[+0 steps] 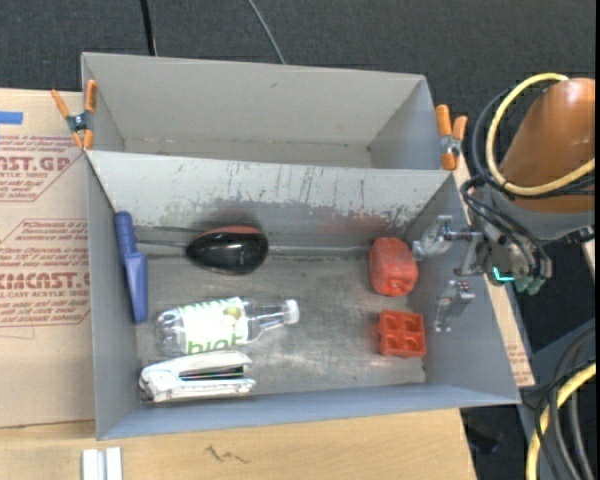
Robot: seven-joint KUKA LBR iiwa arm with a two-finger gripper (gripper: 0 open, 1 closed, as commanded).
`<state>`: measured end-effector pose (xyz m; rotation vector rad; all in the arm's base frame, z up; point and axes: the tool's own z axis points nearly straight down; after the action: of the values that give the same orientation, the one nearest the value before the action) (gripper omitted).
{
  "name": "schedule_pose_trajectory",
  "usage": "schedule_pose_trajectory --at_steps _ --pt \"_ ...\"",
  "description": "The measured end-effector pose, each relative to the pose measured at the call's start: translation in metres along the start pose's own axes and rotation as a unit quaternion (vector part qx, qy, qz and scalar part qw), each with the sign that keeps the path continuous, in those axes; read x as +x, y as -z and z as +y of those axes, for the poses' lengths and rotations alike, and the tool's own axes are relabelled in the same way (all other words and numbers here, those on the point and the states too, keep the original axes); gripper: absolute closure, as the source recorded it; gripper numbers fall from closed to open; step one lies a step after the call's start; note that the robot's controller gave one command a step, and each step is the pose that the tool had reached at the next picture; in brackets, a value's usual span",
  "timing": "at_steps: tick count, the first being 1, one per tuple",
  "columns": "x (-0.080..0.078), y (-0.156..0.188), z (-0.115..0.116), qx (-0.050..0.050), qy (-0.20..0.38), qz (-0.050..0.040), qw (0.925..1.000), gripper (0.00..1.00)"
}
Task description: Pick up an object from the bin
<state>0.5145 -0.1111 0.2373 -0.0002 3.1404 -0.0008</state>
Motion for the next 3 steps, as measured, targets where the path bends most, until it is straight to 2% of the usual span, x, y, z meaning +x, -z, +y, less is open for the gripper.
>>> schedule_pose_trajectory --at_steps 1,2,3 --pt "0.0 0.0 0.0 0.0 0.0 -0.0004 1.0 0.0" --pt "-0.006 -0.027 0.006 0.001 0.053 -0.0027 0.9986 0.0" --pt "-0.004 -0.054 0.01 0.0 0.192 0.0003 0.9814 0.0"
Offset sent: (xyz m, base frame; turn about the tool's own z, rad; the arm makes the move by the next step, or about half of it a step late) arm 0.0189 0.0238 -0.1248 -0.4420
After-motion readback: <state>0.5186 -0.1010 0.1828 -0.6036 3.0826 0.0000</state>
